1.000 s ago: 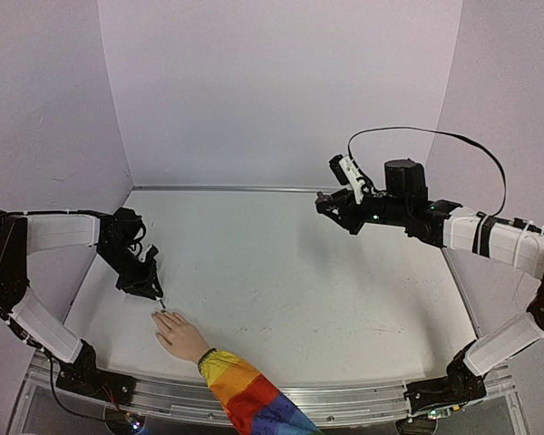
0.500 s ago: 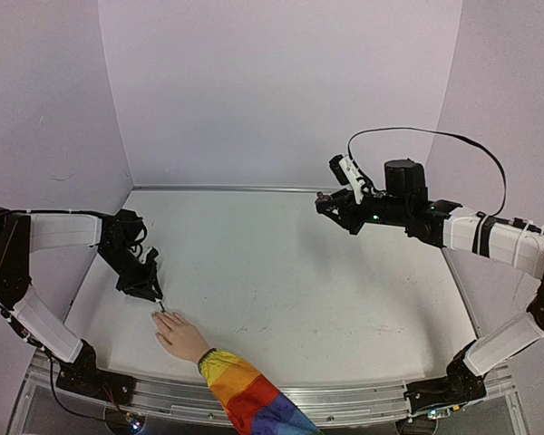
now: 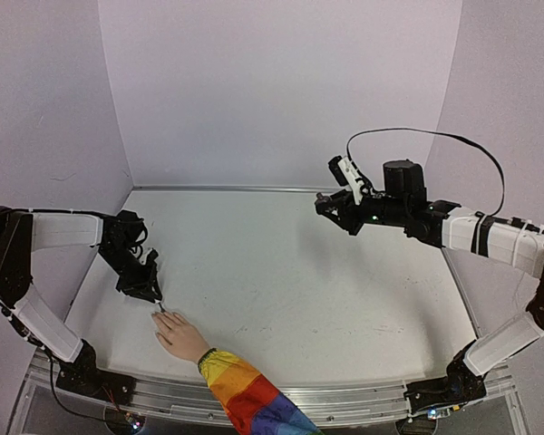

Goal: Paint the nails

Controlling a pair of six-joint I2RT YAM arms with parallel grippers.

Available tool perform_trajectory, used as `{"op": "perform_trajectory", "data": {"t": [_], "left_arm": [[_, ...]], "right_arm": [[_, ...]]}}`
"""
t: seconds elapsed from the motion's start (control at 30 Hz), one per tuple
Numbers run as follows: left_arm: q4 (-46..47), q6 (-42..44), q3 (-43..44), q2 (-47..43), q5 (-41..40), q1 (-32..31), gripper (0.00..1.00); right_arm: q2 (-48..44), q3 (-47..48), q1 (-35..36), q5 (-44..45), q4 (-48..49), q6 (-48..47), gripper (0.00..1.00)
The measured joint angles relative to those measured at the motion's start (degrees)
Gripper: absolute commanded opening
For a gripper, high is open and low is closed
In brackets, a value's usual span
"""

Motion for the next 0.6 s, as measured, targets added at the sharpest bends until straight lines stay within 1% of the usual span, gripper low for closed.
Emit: {"op": "perform_trajectory", "data": {"t": [0.6], "left_arm": [[-0.02,0.02,0.00,0.61,-1.38,0.00,0.00]], "right_arm": [[0.00,-0.02,0.00,-0.02,0.00,0.00,0.00]]}}
